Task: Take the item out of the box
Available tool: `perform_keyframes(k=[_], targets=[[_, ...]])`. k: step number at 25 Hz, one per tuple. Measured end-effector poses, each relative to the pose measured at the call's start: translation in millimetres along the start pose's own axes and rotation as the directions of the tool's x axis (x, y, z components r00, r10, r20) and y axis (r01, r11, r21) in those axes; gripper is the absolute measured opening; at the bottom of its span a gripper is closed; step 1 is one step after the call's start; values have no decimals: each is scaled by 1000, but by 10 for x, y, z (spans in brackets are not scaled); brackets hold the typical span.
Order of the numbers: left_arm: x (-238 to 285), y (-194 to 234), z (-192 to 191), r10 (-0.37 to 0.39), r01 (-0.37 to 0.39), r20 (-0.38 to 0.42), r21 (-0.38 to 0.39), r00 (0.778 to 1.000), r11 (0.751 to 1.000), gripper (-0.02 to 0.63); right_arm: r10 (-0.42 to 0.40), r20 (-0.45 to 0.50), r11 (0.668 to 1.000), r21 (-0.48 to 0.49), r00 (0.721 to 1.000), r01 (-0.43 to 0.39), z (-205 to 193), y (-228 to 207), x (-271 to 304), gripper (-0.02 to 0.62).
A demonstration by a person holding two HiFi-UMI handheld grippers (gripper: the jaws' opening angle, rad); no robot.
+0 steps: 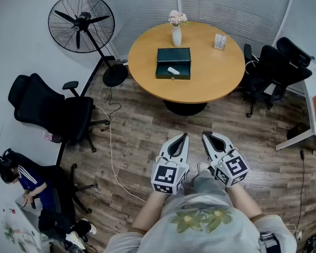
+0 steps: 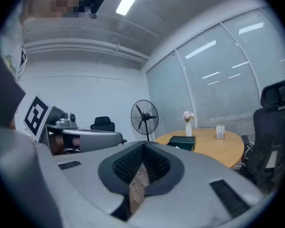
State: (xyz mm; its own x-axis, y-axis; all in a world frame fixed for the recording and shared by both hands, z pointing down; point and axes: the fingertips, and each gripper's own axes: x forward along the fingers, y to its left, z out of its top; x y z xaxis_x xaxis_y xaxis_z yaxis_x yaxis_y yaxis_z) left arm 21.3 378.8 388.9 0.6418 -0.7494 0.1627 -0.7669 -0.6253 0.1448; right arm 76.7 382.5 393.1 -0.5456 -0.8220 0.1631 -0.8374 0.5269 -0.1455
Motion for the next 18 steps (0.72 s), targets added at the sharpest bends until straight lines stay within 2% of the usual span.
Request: perform_keyframes(k=[4, 7, 10, 18], targets=[[273, -73, 72, 27, -27, 19, -23, 999, 999, 2, 29, -4, 1000, 1, 1000, -29, 30, -268, 29, 3], [454, -106, 4, 54, -53, 3, -38, 999, 998, 2, 54, -14, 999, -4, 998, -54, 16, -447, 58, 3], [687, -124, -38, 74, -75, -14, -37, 997, 997, 2, 85, -18, 996, 0, 996, -85, 26, -663, 116, 3], [1328, -168, 71, 181, -180, 20, -27, 983, 983, 2, 181, -5, 983, -19, 983, -182, 113, -1271, 221, 5]])
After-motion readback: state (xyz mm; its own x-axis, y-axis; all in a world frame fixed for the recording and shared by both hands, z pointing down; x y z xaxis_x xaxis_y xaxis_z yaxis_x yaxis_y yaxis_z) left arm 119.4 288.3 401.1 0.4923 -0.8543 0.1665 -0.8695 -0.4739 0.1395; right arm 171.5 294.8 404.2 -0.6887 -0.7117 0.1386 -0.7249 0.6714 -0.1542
